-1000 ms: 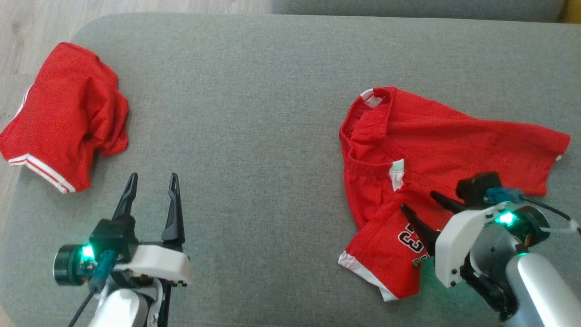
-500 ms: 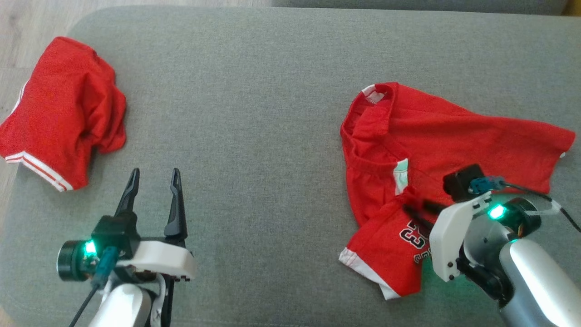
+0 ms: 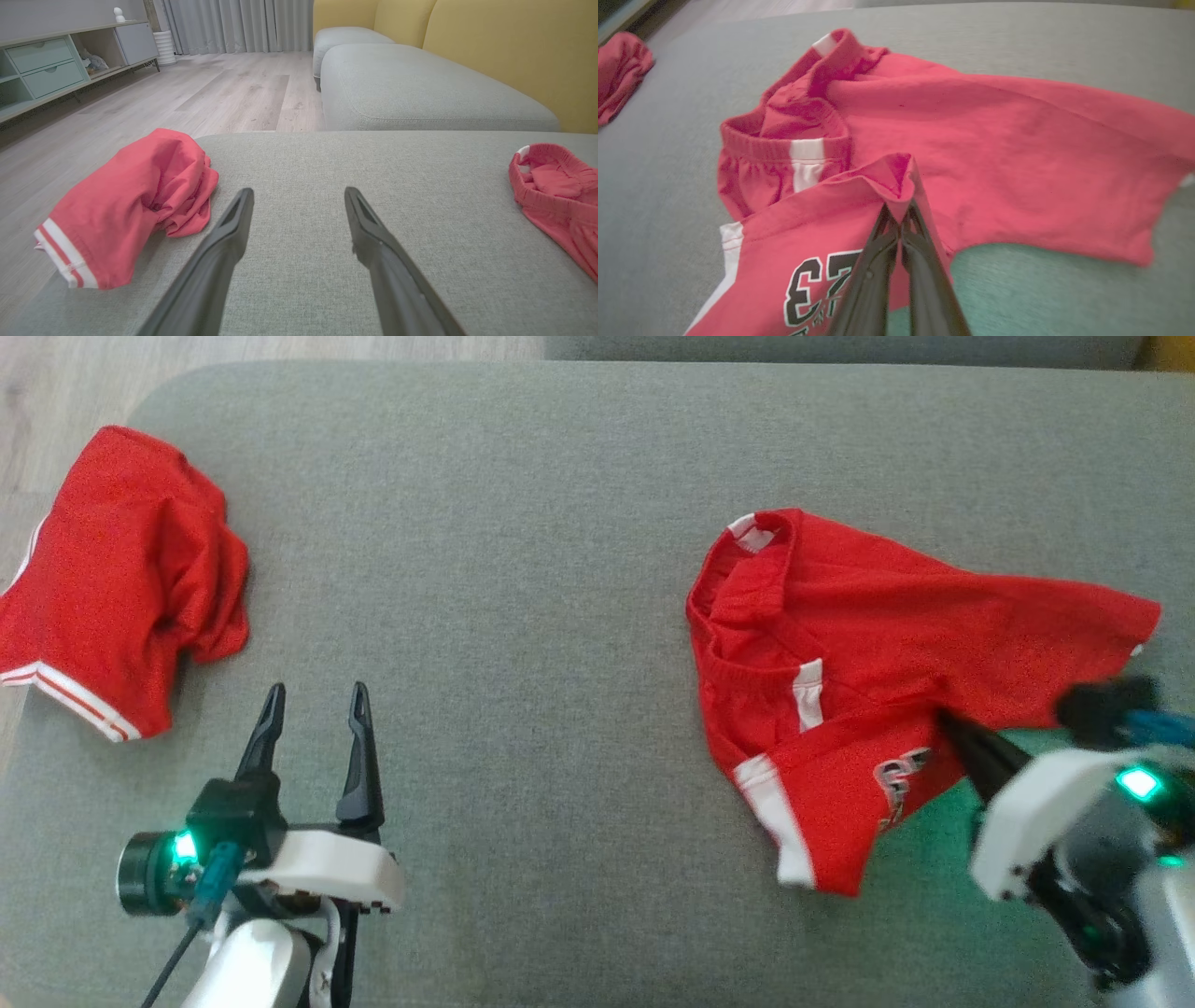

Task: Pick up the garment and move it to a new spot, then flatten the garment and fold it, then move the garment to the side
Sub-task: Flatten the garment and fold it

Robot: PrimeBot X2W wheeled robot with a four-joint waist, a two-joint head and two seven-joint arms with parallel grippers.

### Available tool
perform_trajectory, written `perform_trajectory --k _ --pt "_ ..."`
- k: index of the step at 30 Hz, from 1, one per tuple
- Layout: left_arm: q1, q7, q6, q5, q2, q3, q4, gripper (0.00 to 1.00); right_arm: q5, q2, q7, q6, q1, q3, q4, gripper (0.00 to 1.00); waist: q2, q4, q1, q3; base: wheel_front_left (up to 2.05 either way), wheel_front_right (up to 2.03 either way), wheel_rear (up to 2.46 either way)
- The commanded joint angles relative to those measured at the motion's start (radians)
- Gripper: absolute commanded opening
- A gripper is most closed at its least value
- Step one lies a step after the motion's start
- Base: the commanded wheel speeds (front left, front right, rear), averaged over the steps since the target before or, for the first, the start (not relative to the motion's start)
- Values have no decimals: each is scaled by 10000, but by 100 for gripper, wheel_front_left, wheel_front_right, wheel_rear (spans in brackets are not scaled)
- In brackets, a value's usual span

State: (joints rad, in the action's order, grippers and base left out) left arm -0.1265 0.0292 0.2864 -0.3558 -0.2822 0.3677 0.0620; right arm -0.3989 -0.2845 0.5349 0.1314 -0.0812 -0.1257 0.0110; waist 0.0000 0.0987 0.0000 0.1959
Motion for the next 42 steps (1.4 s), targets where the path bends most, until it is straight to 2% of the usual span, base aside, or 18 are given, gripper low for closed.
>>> perform_trajectory --k 1,6,7,8,9,13,18,24,33,42 --pt "-318 136 58 -82 -234 -374 -293 100 104 133 -131 -7 166 462 453 0 0 -44 0 -37 0 0 0" --pt "-300 130 82 -103 -262 -357 -319 100 363 1054 -515 -7 867 2546 137 0 0 -119 0 -111 0 0 0" --pt "-287 128 88 -107 -272 -355 -322 100 372 1246 -595 -7 969 2883 -32 4 0 -134 0 -129 0 0 0" --pt "-272 125 95 -115 -282 -357 -325 100 452 1403 -648 -7 1065 3191 -218 35 0 -152 0 -145 0 0 0" --pt "-260 120 101 -120 -293 -355 -329 100 491 1551 -677 -7 1144 3441 -405 100 0 -164 0 -157 0 0 0" --pt "-235 97 113 -147 -334 -353 -346 100 581 1984 -1018 -7 1220 4193 -903 100 0 -216 0 -192 0 0 0" --pt "-210 91 146 -175 -372 -357 -350 100 745 2233 -2200 -7 911 4671 -783 100 0 -295 0 -261 0 0 0" --pt "-104 42 207 -191 -440 -347 -368 100 1726 2281 -3521 -7 651 3834 609 100 0 -431 0 -437 0 0 0" --pt "-45 -32 222 -219 -551 -321 -446 100 2006 1971 -3826 -7 810 2268 1971 100 0 -510 0 -559 0 0 0" --pt "-28 -66 279 -239 -606 -291 -523 100 1775 1933 -3792 -7 996 2011 2201 100 0 -529 0 -617 0 0 0"
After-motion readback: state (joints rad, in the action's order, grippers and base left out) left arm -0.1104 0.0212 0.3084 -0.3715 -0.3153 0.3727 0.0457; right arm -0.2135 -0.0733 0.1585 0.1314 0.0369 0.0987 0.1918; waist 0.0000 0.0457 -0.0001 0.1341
